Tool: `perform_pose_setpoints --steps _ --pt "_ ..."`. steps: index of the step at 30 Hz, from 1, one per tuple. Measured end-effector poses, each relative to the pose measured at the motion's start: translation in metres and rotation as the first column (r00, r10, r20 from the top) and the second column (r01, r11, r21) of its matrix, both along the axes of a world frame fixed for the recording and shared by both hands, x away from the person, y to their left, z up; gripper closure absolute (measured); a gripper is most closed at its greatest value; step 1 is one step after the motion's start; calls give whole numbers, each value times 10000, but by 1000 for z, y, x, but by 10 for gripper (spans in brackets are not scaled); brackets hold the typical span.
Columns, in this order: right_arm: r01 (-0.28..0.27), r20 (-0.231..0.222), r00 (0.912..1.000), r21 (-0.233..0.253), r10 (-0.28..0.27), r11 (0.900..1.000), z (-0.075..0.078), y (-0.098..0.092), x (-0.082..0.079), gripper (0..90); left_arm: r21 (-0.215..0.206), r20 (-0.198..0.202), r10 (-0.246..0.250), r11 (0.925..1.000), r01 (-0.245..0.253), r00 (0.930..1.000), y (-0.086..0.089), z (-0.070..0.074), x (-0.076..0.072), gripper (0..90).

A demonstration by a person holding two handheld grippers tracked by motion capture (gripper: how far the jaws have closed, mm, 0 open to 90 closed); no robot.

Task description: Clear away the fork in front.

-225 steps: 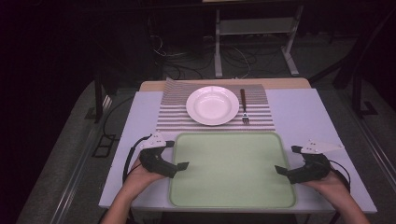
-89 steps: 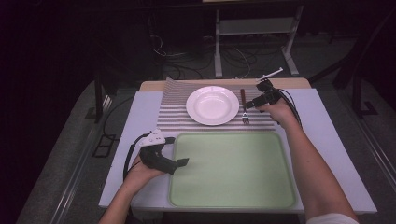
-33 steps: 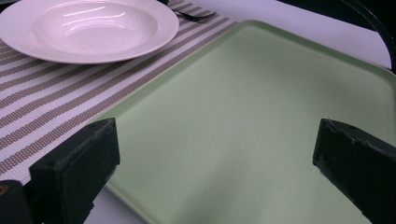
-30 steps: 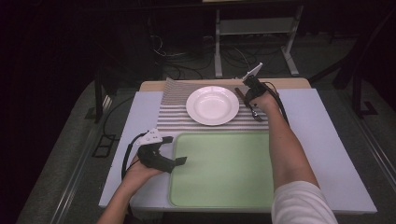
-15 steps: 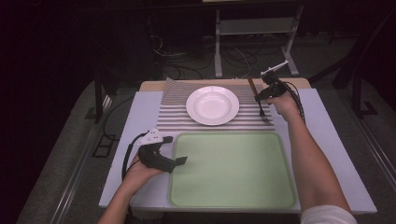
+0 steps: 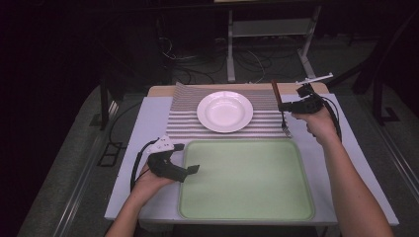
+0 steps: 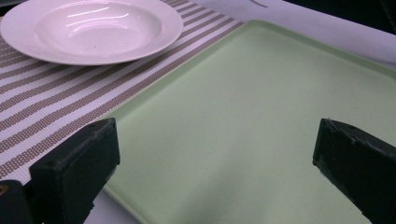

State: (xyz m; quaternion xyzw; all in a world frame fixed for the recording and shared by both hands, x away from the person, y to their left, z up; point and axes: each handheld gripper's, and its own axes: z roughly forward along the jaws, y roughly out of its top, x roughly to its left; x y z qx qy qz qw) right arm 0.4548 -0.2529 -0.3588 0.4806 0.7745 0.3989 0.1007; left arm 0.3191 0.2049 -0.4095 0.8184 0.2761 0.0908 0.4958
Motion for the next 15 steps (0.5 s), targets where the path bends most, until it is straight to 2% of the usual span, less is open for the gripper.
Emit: perform_pose_setpoints --steps 8,15 --pt "-538 870 9950 581 486 9969 10 -8 -41 772 8 -12 256 9997 -255 9997 -3 1 4 2" --pt "-1333 1563 9809 1081 1156 9852 13 -3 -72 772 118 192 293 9995 -295 9994 -12 7 7 2"
